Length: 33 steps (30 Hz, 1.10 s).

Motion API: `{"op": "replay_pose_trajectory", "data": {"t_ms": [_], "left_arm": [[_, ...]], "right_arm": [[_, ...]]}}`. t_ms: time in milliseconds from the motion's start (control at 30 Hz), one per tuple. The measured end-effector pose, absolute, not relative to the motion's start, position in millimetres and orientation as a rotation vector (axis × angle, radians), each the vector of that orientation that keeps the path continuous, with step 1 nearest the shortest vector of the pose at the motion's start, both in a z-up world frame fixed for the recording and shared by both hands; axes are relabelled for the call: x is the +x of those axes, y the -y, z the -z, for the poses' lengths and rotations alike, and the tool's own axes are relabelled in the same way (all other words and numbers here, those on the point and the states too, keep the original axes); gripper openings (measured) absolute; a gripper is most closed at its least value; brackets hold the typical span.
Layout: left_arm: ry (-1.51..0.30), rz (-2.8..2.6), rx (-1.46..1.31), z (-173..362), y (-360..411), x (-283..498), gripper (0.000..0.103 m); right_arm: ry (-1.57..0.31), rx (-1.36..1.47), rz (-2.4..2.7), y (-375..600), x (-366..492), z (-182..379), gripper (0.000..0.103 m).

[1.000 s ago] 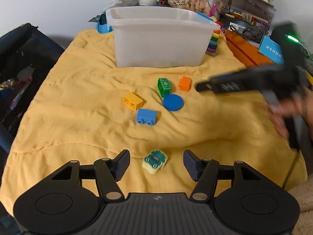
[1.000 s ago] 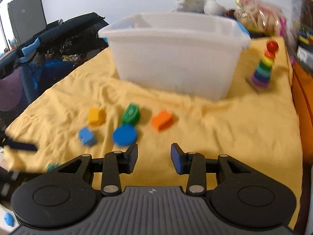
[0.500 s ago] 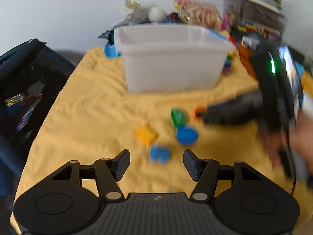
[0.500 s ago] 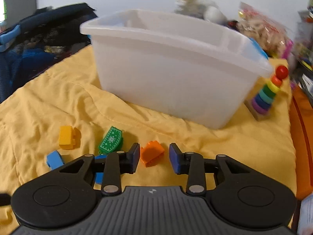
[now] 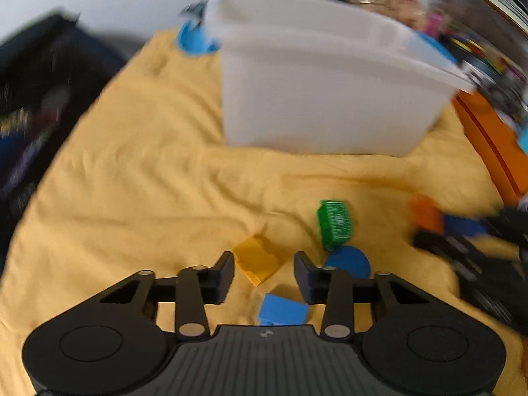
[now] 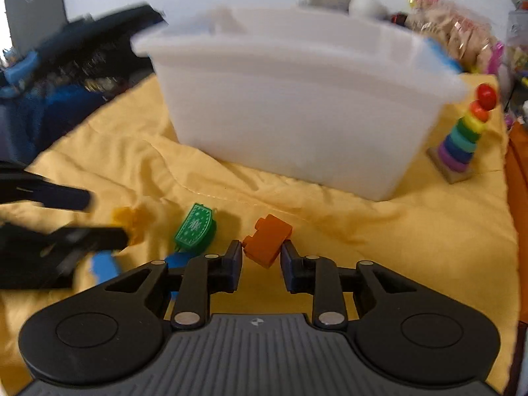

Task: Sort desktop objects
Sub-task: 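Grasp the small yellow brick with the left tool while the right tool grasps the orange brick, then lift the yellow brick with the left tool while the right tool lifts the orange brick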

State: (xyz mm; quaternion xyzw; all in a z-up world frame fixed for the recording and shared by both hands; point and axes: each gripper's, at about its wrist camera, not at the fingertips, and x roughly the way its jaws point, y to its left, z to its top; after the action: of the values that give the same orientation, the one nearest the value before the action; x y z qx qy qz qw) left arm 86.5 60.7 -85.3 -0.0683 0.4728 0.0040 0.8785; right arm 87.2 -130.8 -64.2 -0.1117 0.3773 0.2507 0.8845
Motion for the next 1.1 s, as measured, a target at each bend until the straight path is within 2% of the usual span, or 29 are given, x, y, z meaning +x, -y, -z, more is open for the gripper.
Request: {"op": "replay_pose_trajectory", "data": {"t_ms": [33, 100, 200, 300, 400, 600, 933, 1100], "left_arm": [[-0.997, -0.011, -0.157, 89, -62, 90, 0.041], [-1.015, -0.001, -0.148, 96, -61, 96, 0.031], [-1.006, 0.034, -0.148, 96, -60, 94, 0.031], [-0.959, 0.156, -0.108, 74, -50, 69, 0.031], [-0.993, 0.34, -0.119, 61, -27, 42, 0.031], [-1.033, 0.529, 0.161, 99, 42, 6, 0.032], [-0.86, 0.334, 0.327, 72, 28, -18, 0.034], [-0.861, 0.369, 0.355, 75, 38, -21, 0.038]], "right_arm": [[-0.776, -0.237, -0.523, 139, 77, 62, 0.028], [-0.787, -0.224, -0.51, 152, 65, 60, 0.029], [-0.801, -0.22, -0.478, 165, 50, 66, 0.029], [-0.825, -0.2, -0.462, 177, 38, 70, 0.029], [-0.817, -0.177, -0.493, 191, 24, 65, 0.029], [-0.881, -0.154, -0.531, 198, 16, 82, 0.029], [-0.752, -0.368, -0.486, 193, -2, 77, 0.032], [-0.731, -0.438, -0.54, 180, -6, 78, 0.033]]}}
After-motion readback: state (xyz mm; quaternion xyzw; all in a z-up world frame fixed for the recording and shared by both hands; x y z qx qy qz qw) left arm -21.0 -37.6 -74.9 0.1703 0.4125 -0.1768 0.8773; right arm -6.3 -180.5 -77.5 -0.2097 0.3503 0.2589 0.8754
